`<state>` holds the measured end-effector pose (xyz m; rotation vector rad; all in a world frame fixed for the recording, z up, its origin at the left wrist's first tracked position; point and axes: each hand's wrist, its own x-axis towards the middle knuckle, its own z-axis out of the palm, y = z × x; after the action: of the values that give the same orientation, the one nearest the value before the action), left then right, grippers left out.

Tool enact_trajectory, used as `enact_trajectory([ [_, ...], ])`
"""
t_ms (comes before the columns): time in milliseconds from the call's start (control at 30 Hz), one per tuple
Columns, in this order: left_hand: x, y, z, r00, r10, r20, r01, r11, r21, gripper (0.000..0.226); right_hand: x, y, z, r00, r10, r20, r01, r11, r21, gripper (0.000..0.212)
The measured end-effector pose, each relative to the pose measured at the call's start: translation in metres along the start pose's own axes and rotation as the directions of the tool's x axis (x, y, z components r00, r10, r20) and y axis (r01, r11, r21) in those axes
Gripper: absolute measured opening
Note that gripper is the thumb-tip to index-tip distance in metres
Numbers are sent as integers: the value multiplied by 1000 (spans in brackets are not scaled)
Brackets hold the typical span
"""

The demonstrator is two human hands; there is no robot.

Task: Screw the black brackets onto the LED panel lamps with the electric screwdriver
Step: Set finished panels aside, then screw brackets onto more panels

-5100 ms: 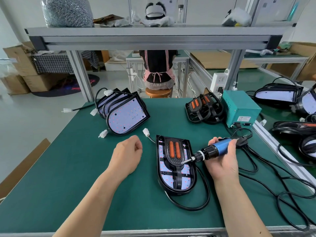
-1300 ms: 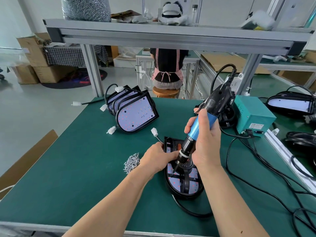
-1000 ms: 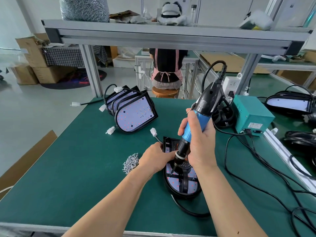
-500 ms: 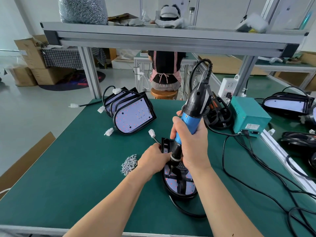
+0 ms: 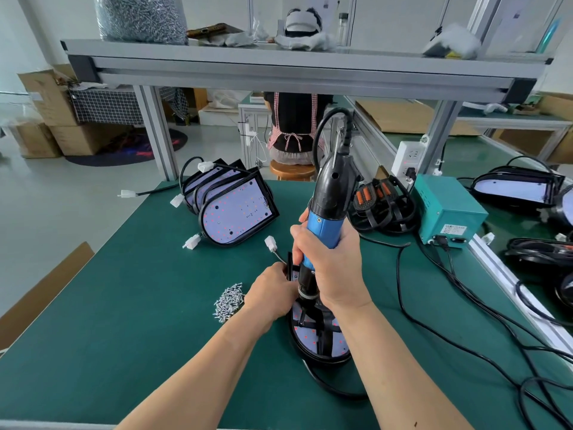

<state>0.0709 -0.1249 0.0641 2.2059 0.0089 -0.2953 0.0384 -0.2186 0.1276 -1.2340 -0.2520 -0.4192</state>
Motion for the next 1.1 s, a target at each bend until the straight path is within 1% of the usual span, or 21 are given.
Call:
enact_trajectory([
  [67,-1,0,0,1000,-6,-3,6,1000,-1,30,1,0,-2,999,13,30,-13,1000,3,15],
  [167,-1,-1,0,1000,-3,-8,3,1000,12,31,1,-2,-4,995,45,88,-47,998,30,17],
  [233,0,-1,0,1000,7,-5,-7,1000,11,35,1,-4,-5,993,62,98,-65,997,37,19],
  [333,1,-3,-1,1000,4,9,-4,1000,-4,31,0,-8,-7,991,66,115,-71,997,42,23],
  [400,2,-5,-2,1000,3,22,-2,1000,-30,32,-3,-10,-7,994,34,103,-37,999,31,21],
  [500,3,-6,-2,999,16,31,-14,998,-54,39,-8,-12,-5,999,-10,34,9,999,45,19],
  [633,2,-4,-3,999,11,30,-9,995,-97,55,-8,-13,-11,1000,-24,-8,24,997,80,16],
  [733,2,-5,-3,1000,11,23,-8,994,-113,61,-6,-16,-14,999,-30,-18,31,997,77,16],
  [800,3,-6,-3,1000,22,10,-21,994,-112,64,0,-22,-16,995,-68,-74,75,993,93,16],
  [867,4,-7,-2,1000,23,8,-22,992,-125,66,10,-30,-23,980,-93,-176,116,985,128,14],
  [933,5,-9,-2,1000,17,16,-14,987,-159,64,20,-36,-37,959,-65,-276,122,973,195,10],
  [967,5,-10,-1,1000,17,19,-14,985,-173,62,23,-36,-46,947,-23,-321,104,966,237,10],
  [1033,5,-11,-1,1000,20,20,-16,982,-191,57,25,-29,-66,905,111,-412,41,939,342,14],
  [1100,4,-11,-1,999,22,26,-16,979,-202,57,23,-18,-86,826,249,-505,13,888,459,19],
])
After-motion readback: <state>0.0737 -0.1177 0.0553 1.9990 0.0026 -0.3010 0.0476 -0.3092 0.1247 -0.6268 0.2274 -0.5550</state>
